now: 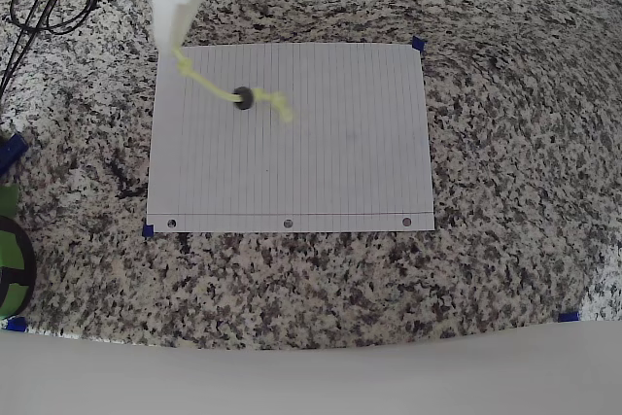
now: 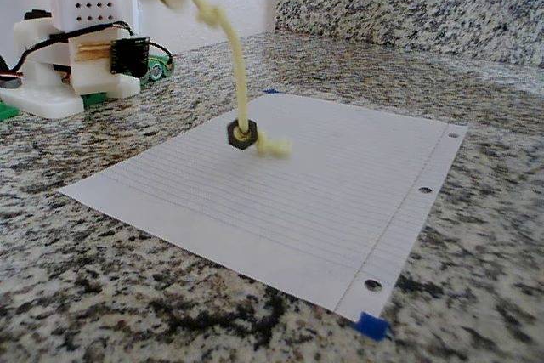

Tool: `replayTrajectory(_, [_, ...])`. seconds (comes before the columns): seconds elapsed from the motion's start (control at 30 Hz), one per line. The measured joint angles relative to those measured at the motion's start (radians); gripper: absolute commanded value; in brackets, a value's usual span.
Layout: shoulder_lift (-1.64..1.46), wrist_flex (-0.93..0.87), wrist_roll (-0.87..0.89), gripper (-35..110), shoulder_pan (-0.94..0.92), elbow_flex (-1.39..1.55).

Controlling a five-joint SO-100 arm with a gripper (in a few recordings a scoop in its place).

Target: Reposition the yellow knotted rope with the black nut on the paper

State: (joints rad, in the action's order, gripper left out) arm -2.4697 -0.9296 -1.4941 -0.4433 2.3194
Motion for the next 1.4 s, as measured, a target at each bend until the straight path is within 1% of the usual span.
replayTrajectory(0.2, [-0.101, 0.063, 0.0, 0, -0.167, 0.011])
replayTrajectory(0.33, [-0.115, 0.153, 0.0, 0, -0.276, 0.087])
replayTrajectory(0.5, [-0.117, 0.227, 0.074, 0, -0.302, 0.156])
replayTrajectory(0.67, [-0.172, 0.247, 0.275, 0, -0.198, 0.21])
replayTrajectory(0.73, [-0.216, 0.244, 0.357, 0, -0.126, 0.238])
replayTrajectory(1.0, [-0.422, 0.089, 0.775, 0, 0.141, 0.359])
replayTrajectory(1.17, [-0.488, -0.028, 1.04, 0, 0.29, 0.371])
replayTrajectory(1.4, [-0.557, -0.063, 1.27, 0, 0.396, 0.44])
